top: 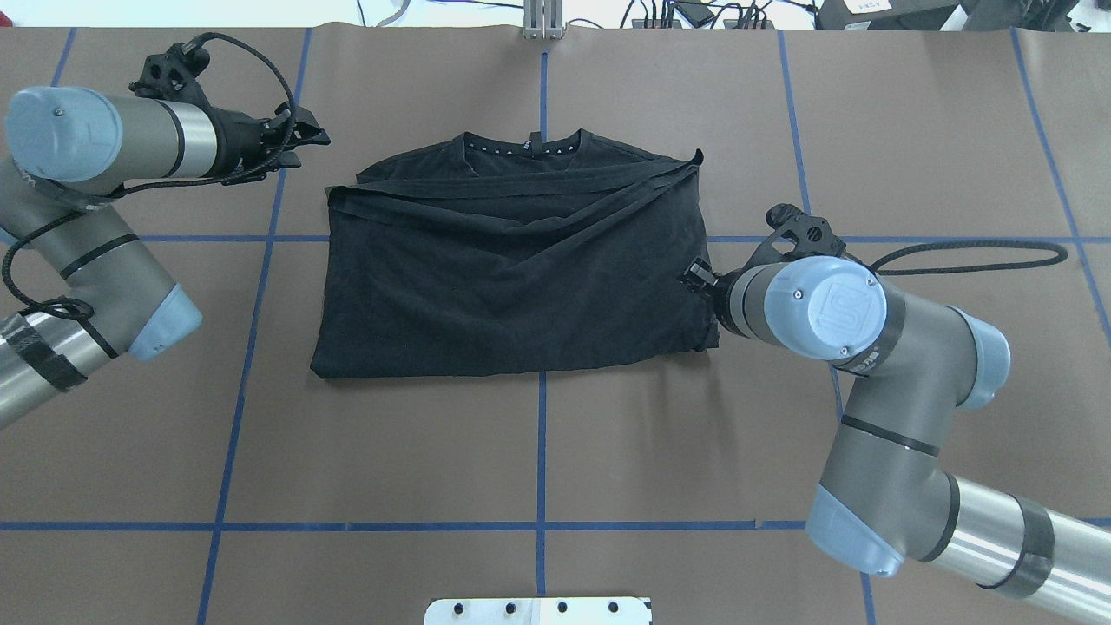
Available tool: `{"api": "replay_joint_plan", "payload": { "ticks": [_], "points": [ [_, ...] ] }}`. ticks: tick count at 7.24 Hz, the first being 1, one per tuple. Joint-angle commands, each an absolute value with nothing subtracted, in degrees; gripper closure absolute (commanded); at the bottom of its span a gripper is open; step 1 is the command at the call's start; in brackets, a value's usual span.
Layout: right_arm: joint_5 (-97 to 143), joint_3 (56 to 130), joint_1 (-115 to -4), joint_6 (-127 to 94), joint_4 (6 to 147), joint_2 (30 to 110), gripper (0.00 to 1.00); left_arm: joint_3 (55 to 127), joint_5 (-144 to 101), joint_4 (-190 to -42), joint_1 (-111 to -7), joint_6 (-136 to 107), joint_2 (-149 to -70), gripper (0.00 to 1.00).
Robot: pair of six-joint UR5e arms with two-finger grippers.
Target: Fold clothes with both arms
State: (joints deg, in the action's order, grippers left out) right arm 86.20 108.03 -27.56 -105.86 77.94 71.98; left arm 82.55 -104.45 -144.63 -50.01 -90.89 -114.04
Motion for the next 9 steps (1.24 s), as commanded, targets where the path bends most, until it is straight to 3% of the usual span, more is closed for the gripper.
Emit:
{"api": "replay_joint_plan", "payload": {
  "ticks": [1, 3, 6, 7, 8, 9],
  "points": [
    [83.41, 108.54, -24.53, -110.97, 77.87, 73.66, 0.22, 84.29, -103.98, -144.32, -50.1, -90.97, -113.64, 0.38],
    [82.02, 108.46, -22.25, -114.06, 77.78, 74.09, 0.23, 85.95, -103.97, -144.32, -50.1, -90.97, -112.68, 0.38],
    [81.65, 108.28, -21.71, -114.17, 77.78, 73.74, 0.39, 86.22, -103.8, -144.32, -50.1, -90.88, -111.71, 0.38],
    [81.56, 108.28, -21.71, -114.26, 77.87, 73.74, 0.72, 86.31, -103.8, -144.32, -50.1, -90.88, -111.62, 0.38],
    [81.65, 108.28, -21.71, -114.26, 77.87, 73.83, 0.87, 86.31, -103.71, -144.32, -50.1, -90.88, -111.62, 0.38],
    [81.65, 108.37, -21.8, -114.26, 77.87, 73.83, 0.91, 86.31, -103.62, -144.32, -50.1, -90.88, -111.62, 0.38]
  ]
}}
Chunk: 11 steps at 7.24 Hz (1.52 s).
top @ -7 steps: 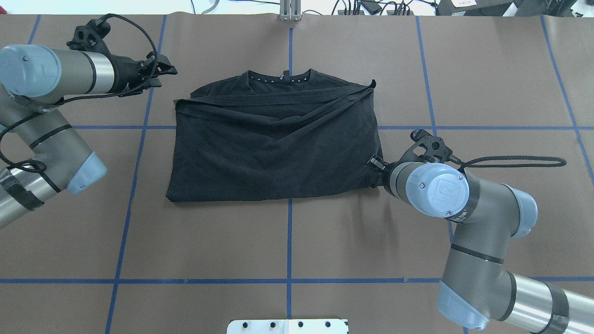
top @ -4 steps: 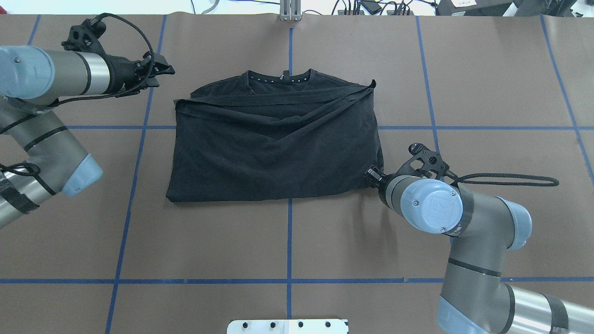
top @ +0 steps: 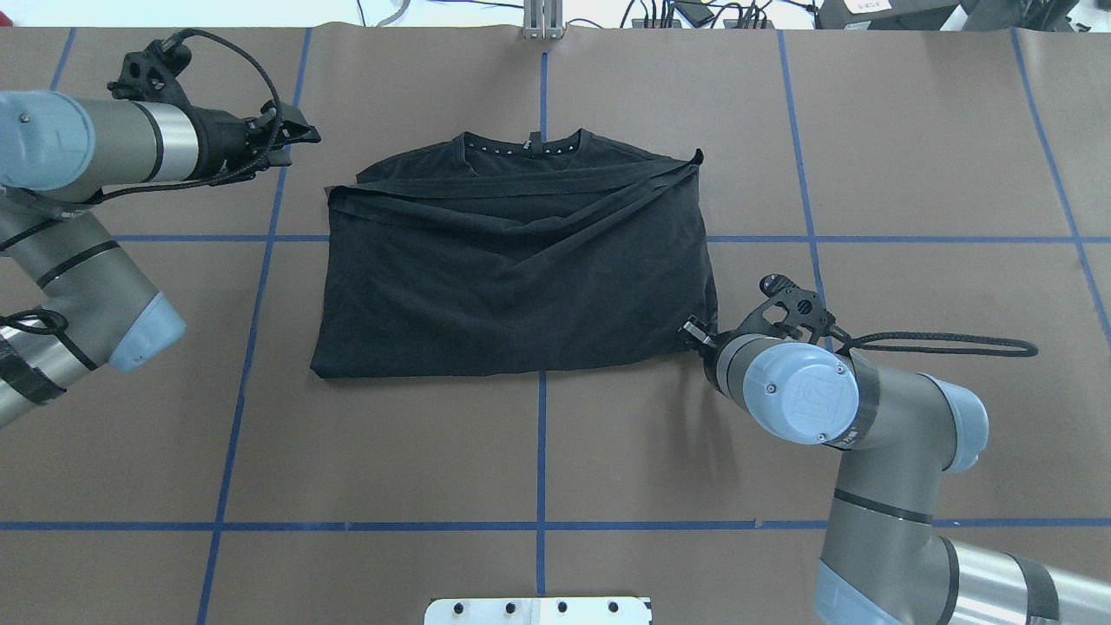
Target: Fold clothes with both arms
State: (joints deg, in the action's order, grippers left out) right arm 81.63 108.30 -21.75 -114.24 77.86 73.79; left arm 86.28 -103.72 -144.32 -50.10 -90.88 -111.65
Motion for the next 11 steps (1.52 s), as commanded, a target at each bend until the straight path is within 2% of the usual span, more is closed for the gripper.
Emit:
{"api": "replay_joint_plan", "payload": {
  "ticks": [1, 4, 7, 9, 11],
  "points": [
    [81.65, 108.37, -21.8, -114.26, 77.87, 73.74, 0.98, 86.22, -102.84, -144.32, -50.1, -90.88, -111.53, 0.38],
    [81.65, 109.59, -21.97, -113.82, 77.87, 74.87, 1.0, 86.22, -102.66, -144.32, -50.1, -90.88, -111.53, 0.38],
    [81.83, 115.12, -21.97, -113.55, 77.87, 79.88, 1.0, 86.48, -102.57, -144.32, -50.1, -90.88, -110.39, 0.38],
    [82.61, 122.21, -20.84, -115.82, 78.13, 84.6, 1.0, 87.53, -102.74, -144.23, -50.1, -90.97, -110.39, 0.38],
    [82.71, 128.48, -10.61, -126.94, 78.57, 89.73, 1.0, 90.08, -103.27, -144.14, -50.01, -91.58, -109.34, 0.38]
  ]
}}
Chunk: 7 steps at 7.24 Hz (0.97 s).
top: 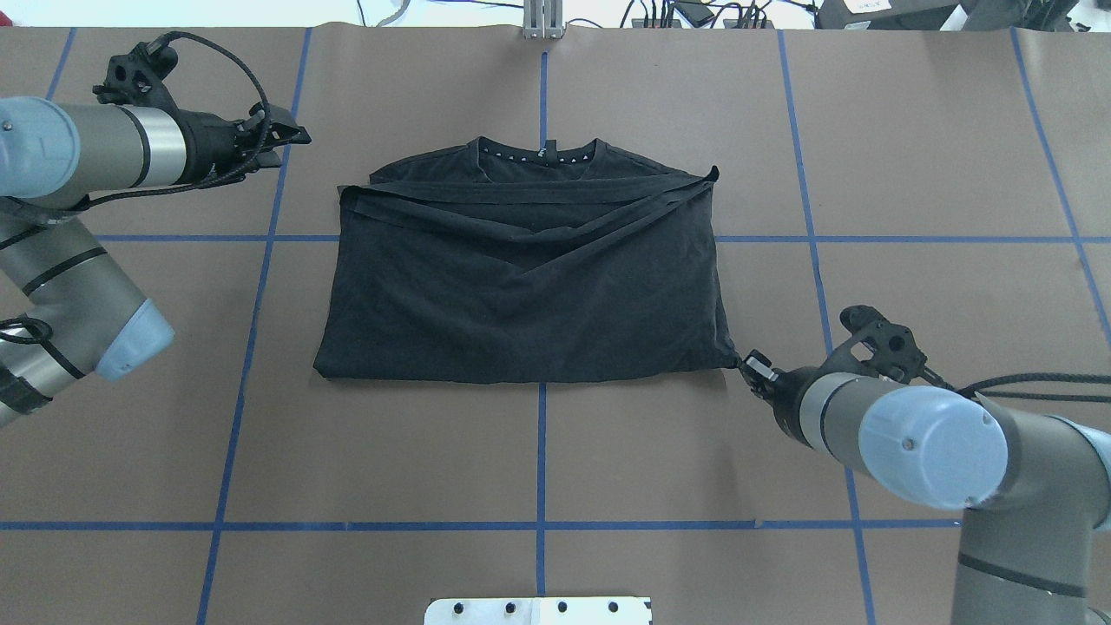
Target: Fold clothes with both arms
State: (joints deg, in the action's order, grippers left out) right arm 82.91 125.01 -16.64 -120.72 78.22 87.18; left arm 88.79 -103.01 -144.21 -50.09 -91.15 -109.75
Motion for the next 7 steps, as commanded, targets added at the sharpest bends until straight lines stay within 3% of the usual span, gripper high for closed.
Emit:
{"api": "replay_joint_plan", "payload": {
  "ticks": [1, 2, 3, 5, 6, 7],
  "points": [
    [83.14, 131.8, -6.28, -130.05, 78.75, 92.0, 1.0, 90.26, -103.45, -143.97, -50.01, -91.58, -109.34, 0.38],
    [82.71, 132.44, -6.24, -130.25, 78.75, 92.11, 1.0, 90.18, -104.58, -143.96, -50.01, -91.58, -109.25, 0.38],
    [82.44, 131.32, -9.46, -129.21, 78.66, 91.41, 0.69, 90.09, -104.68, -143.96, -49.92, -91.58, -109.25, 0.38],
    [82.44, 129.39, -15.45, -128.85, 78.31, 90.1, 0.4, 90.17, -104.59, -143.53, -50.01, -91.58, -109.16, 0.37],
    [82.53, 124.33, -18.17, -128.76, 78.22, 85.04, 0.31, 89.65, -104.59, -143.53, -50.01, -91.58, -109.16, 0.37],
    [82.53, 119.84, -19.32, -128.59, 78.22, 80.55, 0.3, 89.56, -104.42, -143.61, -50.01, -91.58, -109.16, 0.36]
  ]
}}
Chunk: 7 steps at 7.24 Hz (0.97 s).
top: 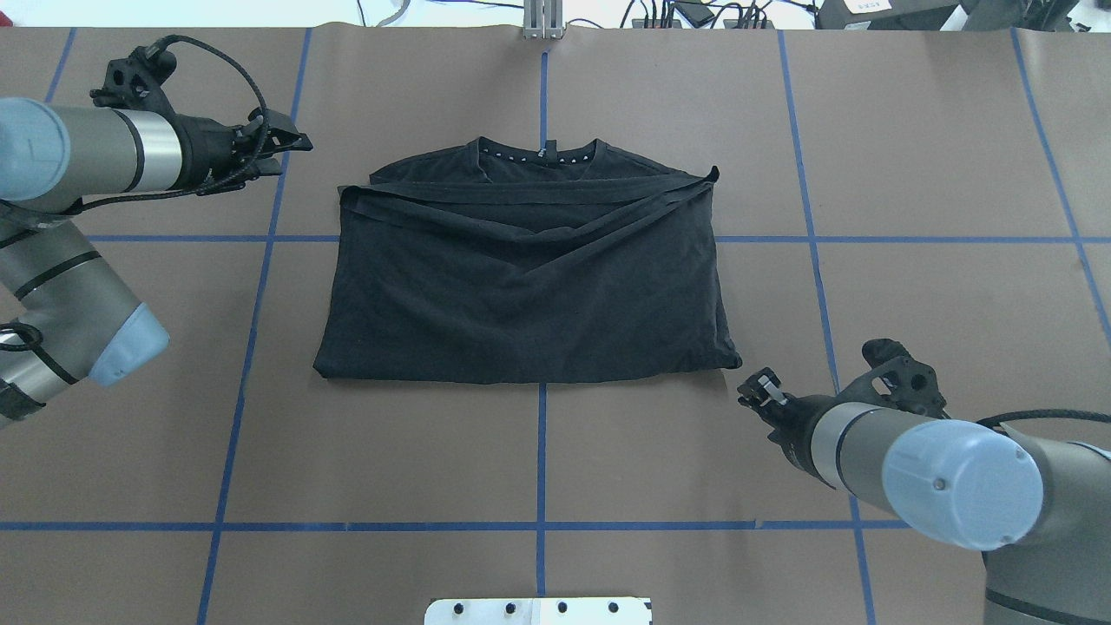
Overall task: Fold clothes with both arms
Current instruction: 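Grasp the shirt's side edge nearest the right gripper with the right gripper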
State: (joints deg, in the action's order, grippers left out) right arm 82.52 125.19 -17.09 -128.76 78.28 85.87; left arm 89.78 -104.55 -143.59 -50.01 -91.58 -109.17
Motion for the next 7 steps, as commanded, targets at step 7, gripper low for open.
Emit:
{"api": "replay_joint_plan", "payload": {
  "ticks": [7],
  "points": [
    [85.25, 107.84, -24.52, -128.76, 77.96, 74.62, 0.1, 90.09, -101.42, -143.61, -49.66, -91.41, -108.28, 0.36]
  ]
}}
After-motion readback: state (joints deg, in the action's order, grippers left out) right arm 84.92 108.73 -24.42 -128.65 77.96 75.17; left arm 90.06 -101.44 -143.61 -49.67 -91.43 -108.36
